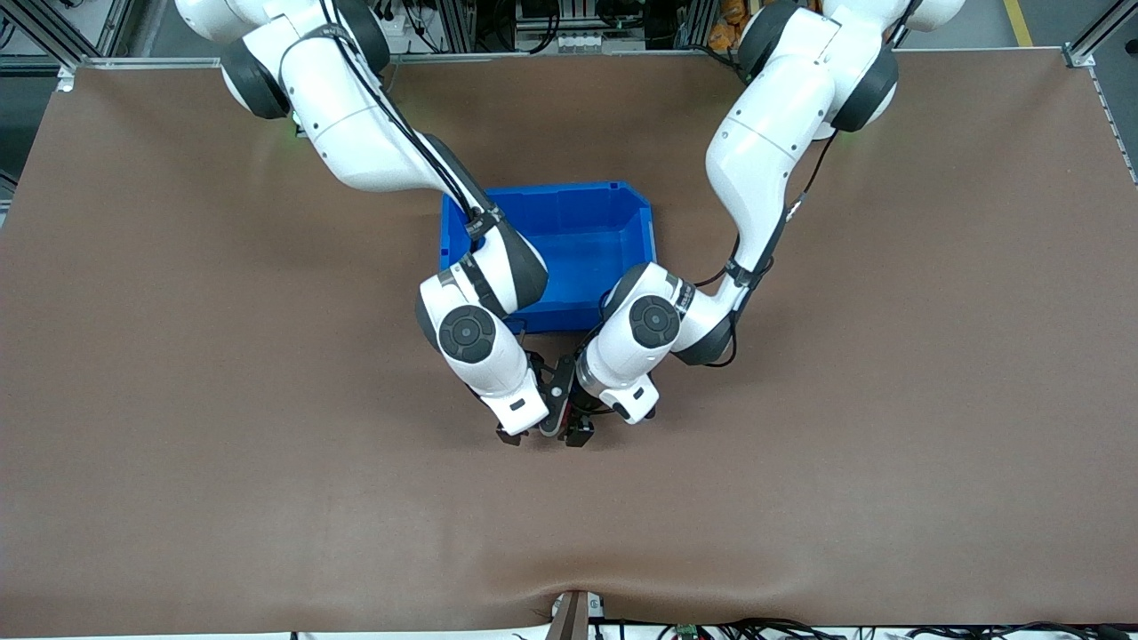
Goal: Attach green and red cubes to black cube
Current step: 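Open both grippers and lift them away from the joined cubes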
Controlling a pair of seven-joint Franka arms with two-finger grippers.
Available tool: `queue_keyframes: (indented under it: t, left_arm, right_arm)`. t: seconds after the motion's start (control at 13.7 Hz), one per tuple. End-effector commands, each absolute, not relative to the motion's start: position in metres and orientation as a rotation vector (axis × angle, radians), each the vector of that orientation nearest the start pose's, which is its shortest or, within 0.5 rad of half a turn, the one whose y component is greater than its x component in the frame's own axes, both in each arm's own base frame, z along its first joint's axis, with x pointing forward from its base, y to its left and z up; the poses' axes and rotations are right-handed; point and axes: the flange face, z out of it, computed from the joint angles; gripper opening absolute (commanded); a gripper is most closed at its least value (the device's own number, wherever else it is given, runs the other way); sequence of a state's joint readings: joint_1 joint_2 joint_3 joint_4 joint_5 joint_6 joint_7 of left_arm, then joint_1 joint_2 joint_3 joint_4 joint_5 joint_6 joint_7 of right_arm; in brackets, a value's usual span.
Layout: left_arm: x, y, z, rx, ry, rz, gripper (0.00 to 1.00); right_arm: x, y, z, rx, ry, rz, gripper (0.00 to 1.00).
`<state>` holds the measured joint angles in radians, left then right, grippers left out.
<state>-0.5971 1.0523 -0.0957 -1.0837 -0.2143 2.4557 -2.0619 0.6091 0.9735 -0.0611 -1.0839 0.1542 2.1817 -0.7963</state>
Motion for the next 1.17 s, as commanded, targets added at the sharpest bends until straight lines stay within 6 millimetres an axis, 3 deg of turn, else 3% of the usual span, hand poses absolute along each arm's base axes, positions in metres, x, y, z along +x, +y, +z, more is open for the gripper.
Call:
queue_keyframes:
  t: [0.0, 0.15, 0.36, 0.51, 0.66, 0.88, 1.09]
  left_arm:
    - [0.622, -0.504, 0.255, 2.003, 1.96, -0.27, 1.0]
    - [0.63, -0.49, 0.291, 2.022, 1.968, -0.233, 1.0]
    - [0.632, -0.471, 0.361, 2.089, 1.945, -0.154, 1.0]
    - [0.635, -0.448, 0.414, 2.118, 1.921, -0.096, 1.0]
    - [0.636, -0.417, 0.461, 2.181, 1.88, -0.083, 1.0]
    - [0.634, -0.359, 0.525, 2.288, 1.813, -0.073, 1.0]
    - [0.632, -0.308, 0.571, 2.364, 1.762, -0.019, 1.0]
  right_arm:
    - [0.662, 0.426, 0.27, -2.452, -1.792, -0.211, 1.0]
    - [0.669, 0.405, 0.287, -2.473, -1.76, -0.16, 1.0]
    - [0.687, 0.357, 0.307, -2.51, -1.69, -0.087, 1.0]
    - [0.696, 0.332, 0.313, -2.539, -1.64, -0.072, 1.0]
    - [0.703, 0.304, 0.322, -2.571, -1.582, -0.057, 1.0]
    - [0.714, 0.242, 0.351, -2.628, -1.472, -0.034, 1.0]
    - [0.716, 0.168, 0.383, -2.692, -1.34, -0.043, 1.0]
